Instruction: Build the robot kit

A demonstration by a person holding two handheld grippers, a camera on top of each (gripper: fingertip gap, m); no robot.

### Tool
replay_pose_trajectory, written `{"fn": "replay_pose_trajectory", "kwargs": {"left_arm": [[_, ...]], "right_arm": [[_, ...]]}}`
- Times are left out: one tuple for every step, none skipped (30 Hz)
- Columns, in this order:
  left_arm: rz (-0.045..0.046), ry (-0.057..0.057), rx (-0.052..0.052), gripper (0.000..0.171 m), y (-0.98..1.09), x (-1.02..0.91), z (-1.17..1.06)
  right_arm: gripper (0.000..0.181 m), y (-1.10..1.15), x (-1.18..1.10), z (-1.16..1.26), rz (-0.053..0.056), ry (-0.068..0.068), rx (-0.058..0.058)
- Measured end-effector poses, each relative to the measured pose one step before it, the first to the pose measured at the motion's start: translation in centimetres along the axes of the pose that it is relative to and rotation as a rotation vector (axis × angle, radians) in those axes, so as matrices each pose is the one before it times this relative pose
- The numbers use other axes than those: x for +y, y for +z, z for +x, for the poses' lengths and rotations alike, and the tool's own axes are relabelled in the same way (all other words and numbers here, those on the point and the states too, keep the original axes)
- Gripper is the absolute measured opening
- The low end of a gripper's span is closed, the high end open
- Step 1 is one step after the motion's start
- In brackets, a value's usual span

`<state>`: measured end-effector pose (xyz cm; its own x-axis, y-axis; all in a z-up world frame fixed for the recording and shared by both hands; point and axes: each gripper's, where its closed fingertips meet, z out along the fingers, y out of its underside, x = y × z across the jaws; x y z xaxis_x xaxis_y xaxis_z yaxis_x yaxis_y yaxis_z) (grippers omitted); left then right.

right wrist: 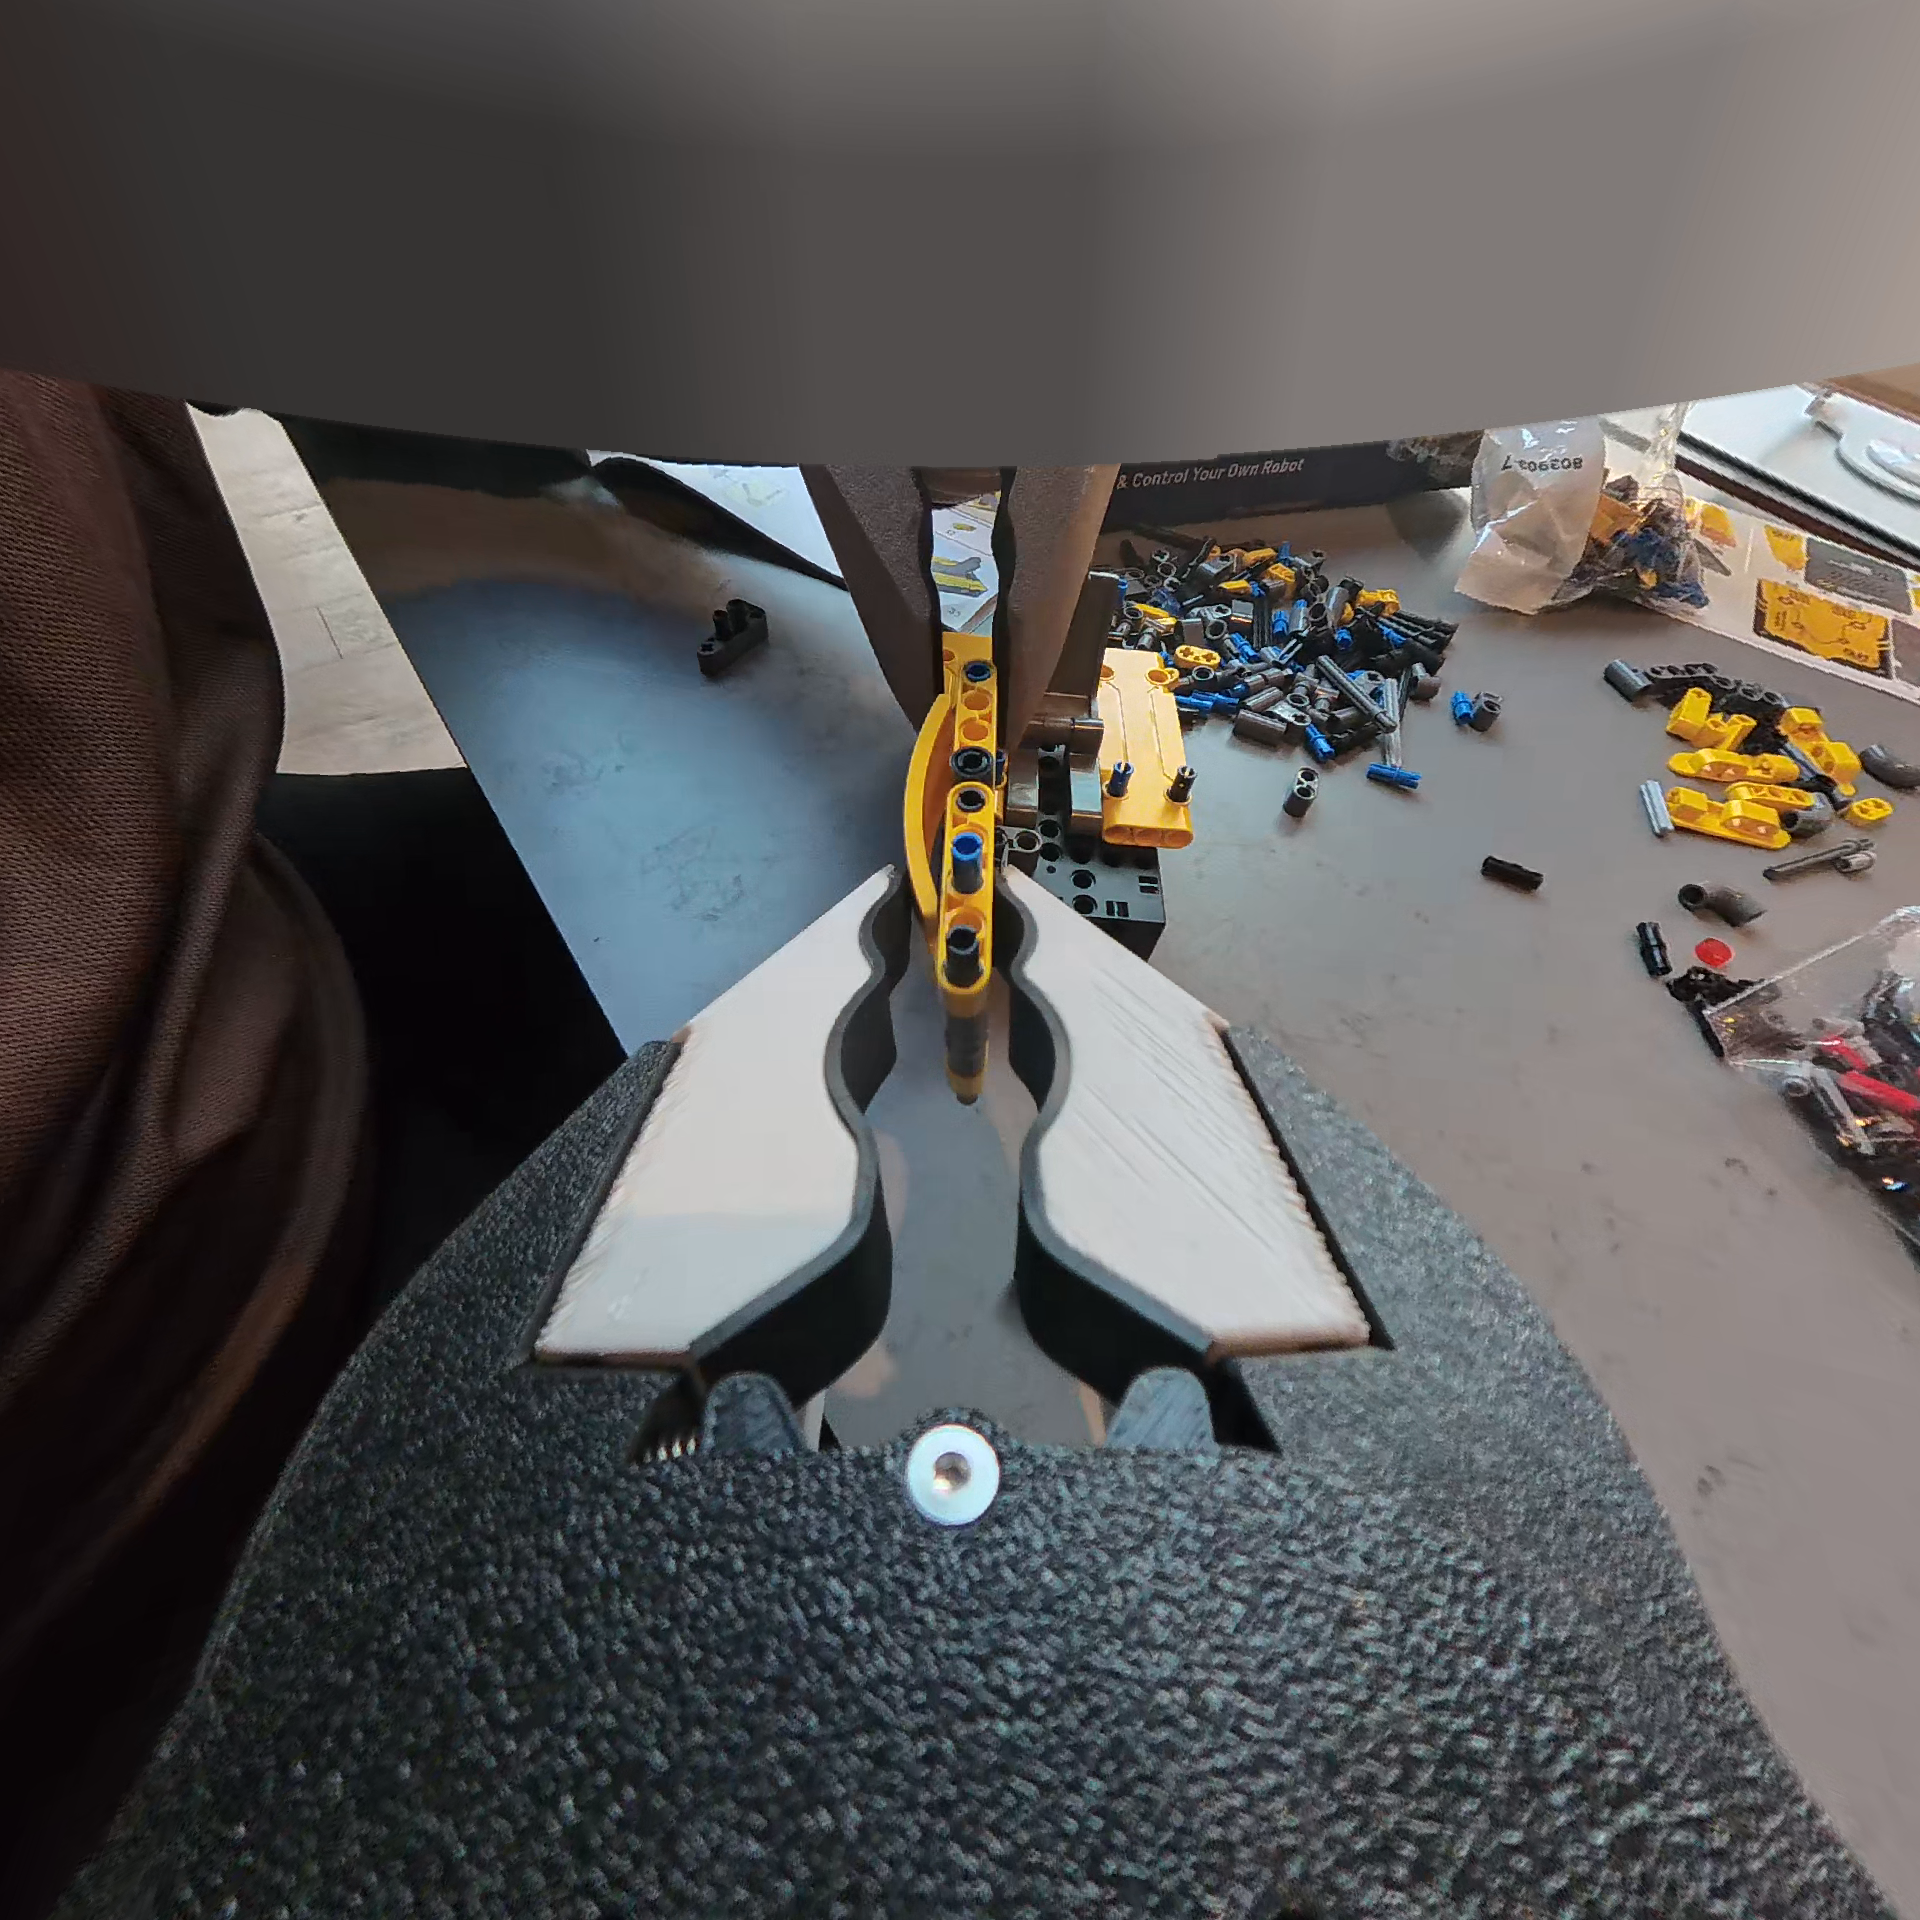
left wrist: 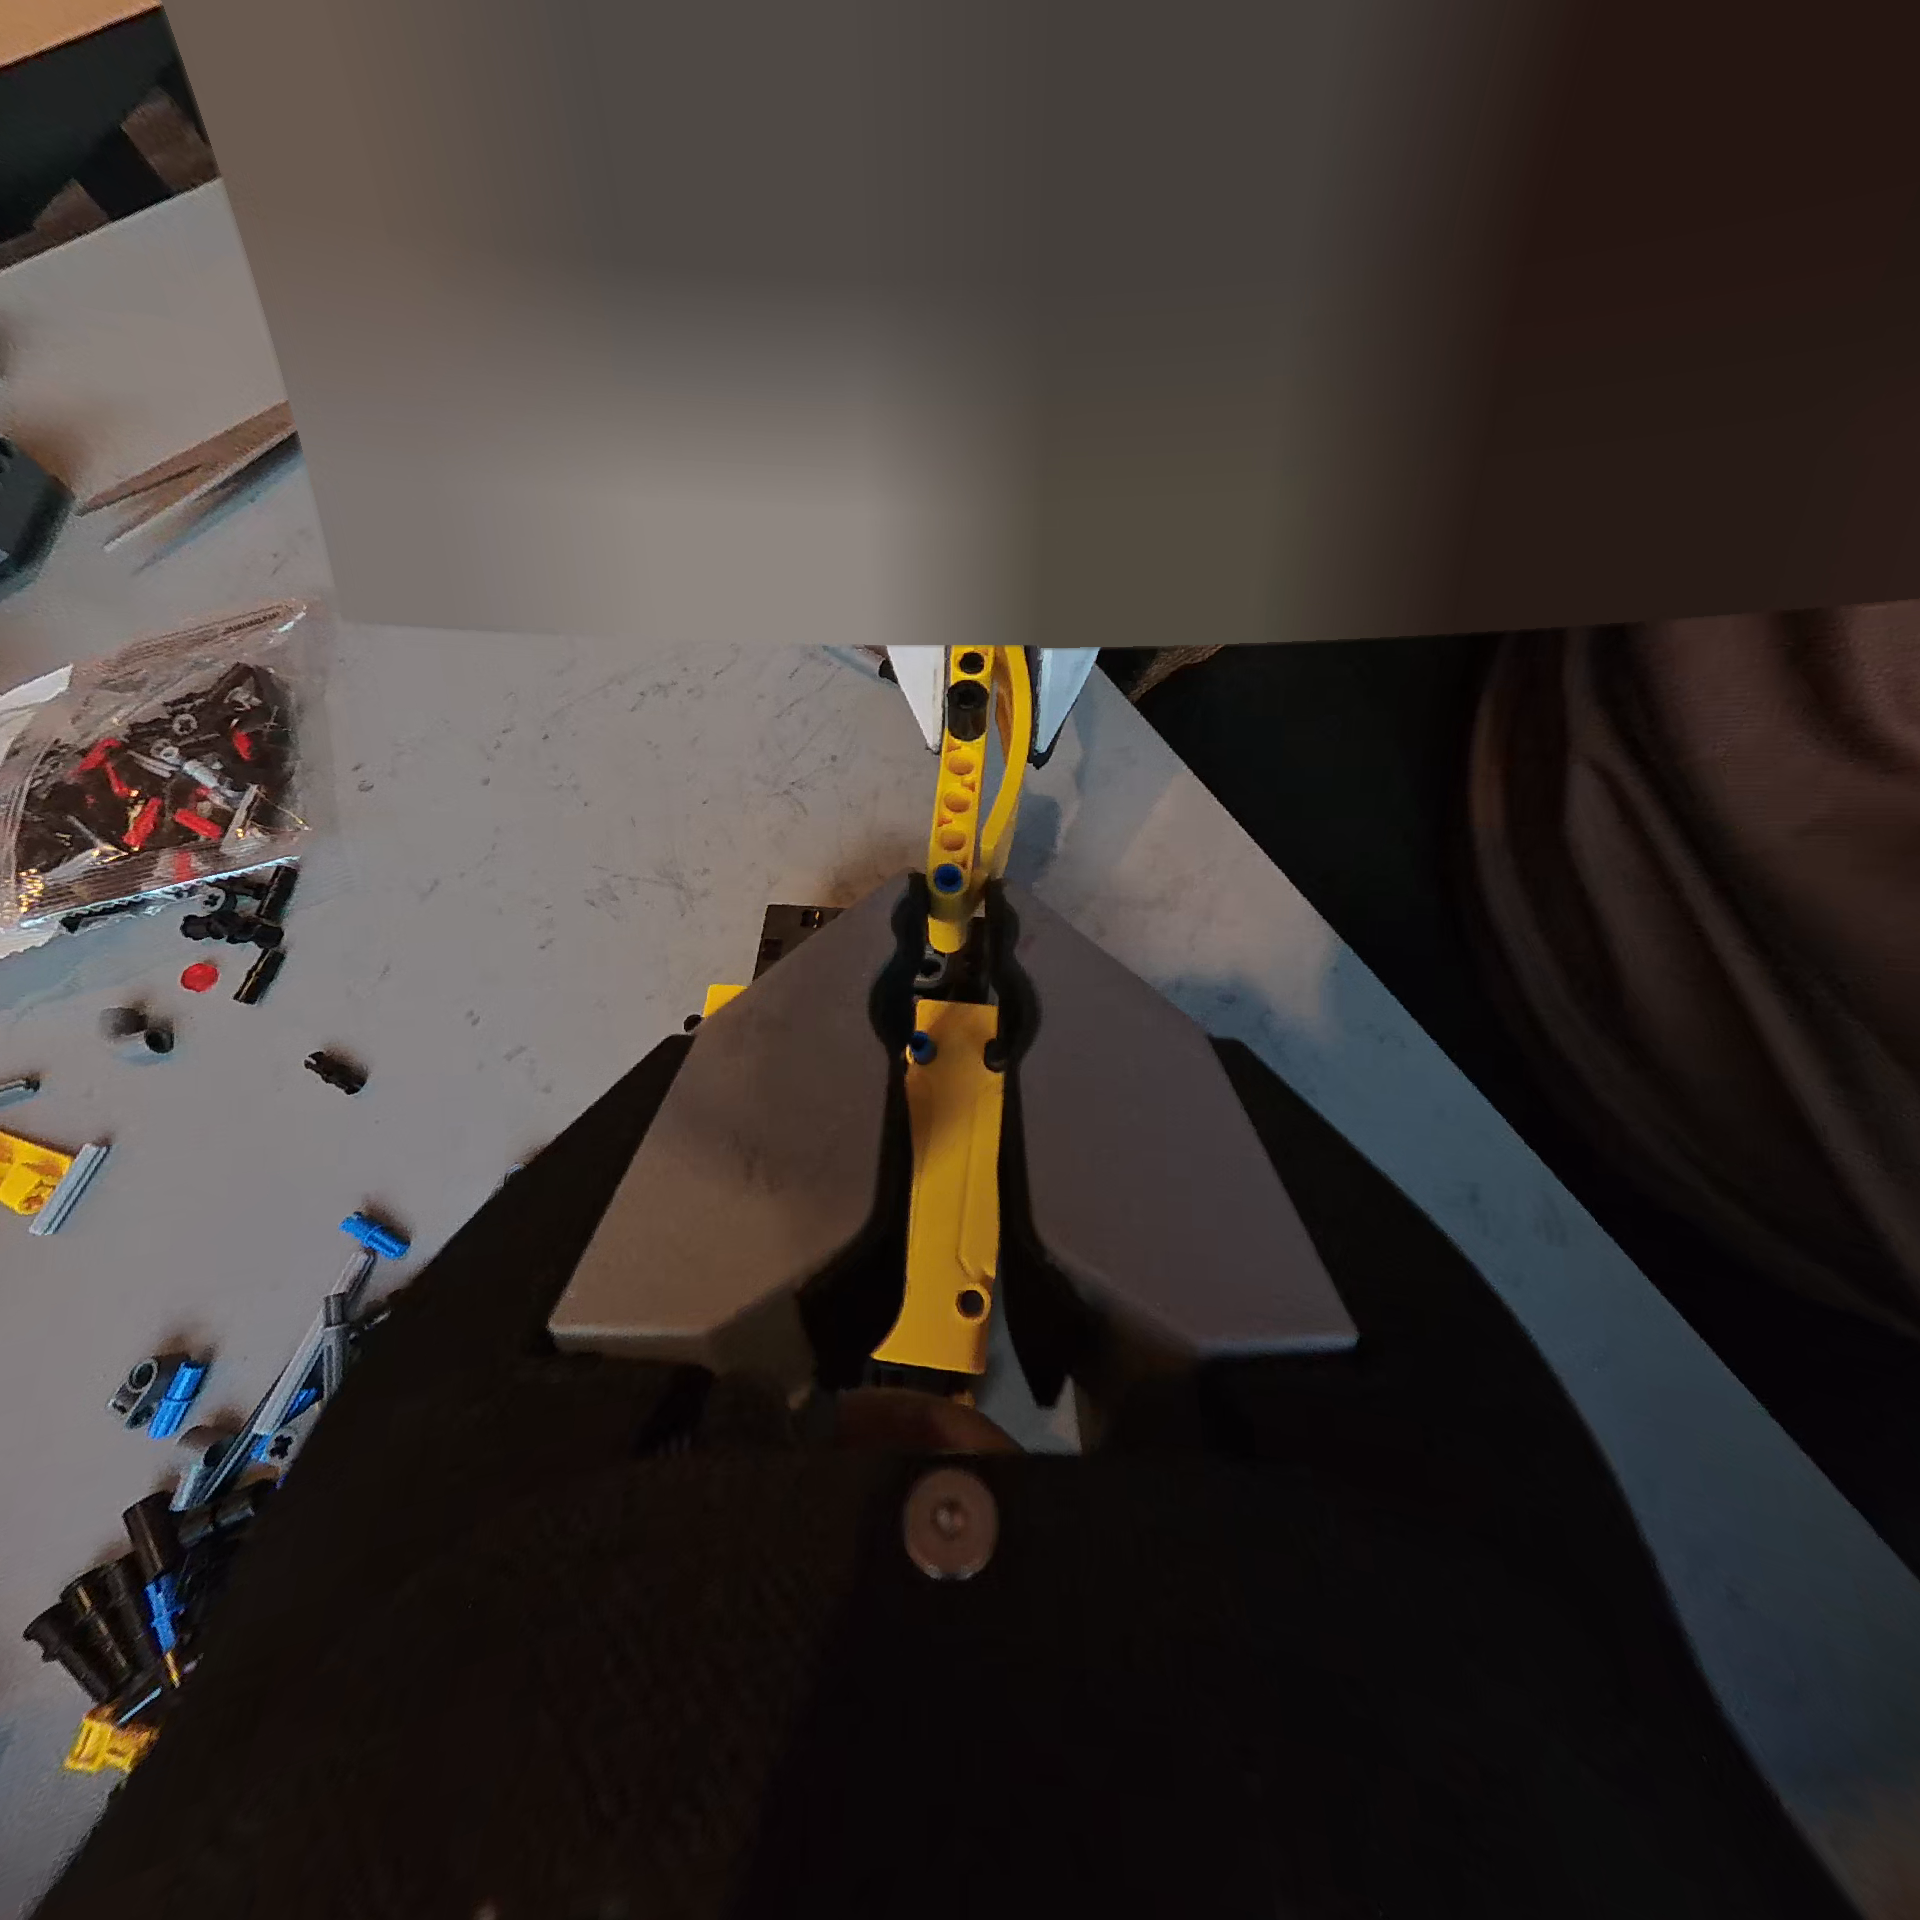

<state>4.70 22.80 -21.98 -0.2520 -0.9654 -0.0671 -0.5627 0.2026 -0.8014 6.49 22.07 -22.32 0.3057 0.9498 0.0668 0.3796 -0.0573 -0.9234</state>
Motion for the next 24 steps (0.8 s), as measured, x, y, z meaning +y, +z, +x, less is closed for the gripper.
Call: {"fn": "replay_pose_trajectory", "kwargs": {"left_arm": [[-0.00042,-0.0001,-0.0007,0.007,0.013,0.032,-0.017],[-0.00311,0.001,-0.0004,0.007,0.027,0.068,0.005],[-0.00297,0.001,-0.0024,0.007,0.028,0.054,-0.035],[-0.00089,-0.0002,-0.0026,0.007,0.012,0.025,-0.046],[0.0006,-0.002,0.0009,0.007,-0.002,0.0,-0.013],[0.00261,-0.0016,0.0006,0.007,-0.024,-0.027,-0.013],[0.00327,-0.001,0.0003,0.007,-0.024,-0.035,0.001],[0.00221,-0.0007,-0.0002,0.007,-0.015,-0.032,-0.013],[0.00145,-0.0008,0.0004,0.007,-0.013,-0.015,0.006],[-0.00017,0.0,0.0009,0.007,0.015,0.028,0.005],[-0.00015,-0.0009,0.0006,0.007,0.006,0.036,0.0],[-0.0003,-0.0021,0.0008,0.007,0.001,0.042,-0.009],[-0.00129,-0.0017,0.0011,0.007,0.022,0.06,-0.011],[0.00012,-0.0003,-0.0005,0.007,0.015,0.026,-0.022],[0.00176,-0.0011,-0.0009,0.007,0.004,-0.003,-0.04],[0.0015,-0.0024,0.0011,0.007,0.018,-0.011,-0.009],[0.00234,-0.0023,0.0011,0.007,0.002,-0.02,-0.006],[0.00276,-0.0018,-0.0017,0.007,-0.001,-0.034,-0.048],[0.00158,-0.0008,-0.0009,0.007,0.008,-0.018,-0.026],[0.00004,-0.0003,0.0004,0.007,0.026,0.006,-0.006],[-0.00117,0.0001,-0.0005,0.007,0.021,0.02,-0.001],[-0.00091,0.0004,-0.0005,0.007,0.019,0.031,-0.01],[-0.00097,0.0,0.0005,0.007,0.007,0.016,0.005],[-0.00018,0.0003,0.0002,0.007,-0.009,0.008,0.003]], "right_arm": [[0.014,0.034,0.066,0.007,-0.0021,0.0008,-0.0011],[0.014,0.036,0.055,0.006,-0.0021,0.0022,-0.0019],[0.014,0.03,0.04,0.051,-0.0005,0.0013,0.0004],[0.014,0.006,0.005,0.031,0.0006,0.0019,-0.0006],[0.014,-0.004,-0.012,0.008,0.0015,0.0027,-0.0014],[0.014,-0.005,-0.036,0.011,0.0016,0.0018,-0.0009],[0.014,-0.032,-0.049,0.006,0.0017,-0.0001,0.0002],[0.014,-0.019,-0.039,0.004,0.0003,-0.0016,0.0007],[0.014,-0.003,0.002,0.003,-0.0011,-0.0011,-0.0002],[0.014,0.019,0.003,-0.008,-0.0011,-0.0005,-0.0001],[0.014,0.031,0.026,0.006,-0.0016,-0.0015,0.0006],[0.014,0.026,0.045,0.008,-0.0021,-0.001,0.0002],[0.014,0.028,0.012,0.017,-0.0011,-0.0007,0.0002],[0.014,0.001,0.02,0.037,-0.0009,-0.0017,0.0011],[0.014,-0.011,0.006,0.026,0.0,-0.0001,0.0],[0.014,-0.022,-0.027,0.013,0.0016,0.0017,-0.0012],[0.014,-0.033,-0.022,0.034,0.0025,0.0009,0.0002],[0.014,-0.031,-0.007,0.042,0.003,0.0011,0.0007],[0.014,-0.008,0.008,0.018,0.0019,0.0029,-0.0017],[0.014,0.0,0.028,0.015,0.0008,0.0031,-0.0022],[0.014,-0.001,0.023,0.014,0.0,0.0011,-0.0008],[0.014,0.008,0.023,-0.008,-0.0015,-0.0012,0.0],[0.014,-0.005,-0.007,0.003,-0.0013,-0.0024,0.0007],[0.014,0.002,-0.03,-0.009,-0.0005,-0.002,0.0009]]}}
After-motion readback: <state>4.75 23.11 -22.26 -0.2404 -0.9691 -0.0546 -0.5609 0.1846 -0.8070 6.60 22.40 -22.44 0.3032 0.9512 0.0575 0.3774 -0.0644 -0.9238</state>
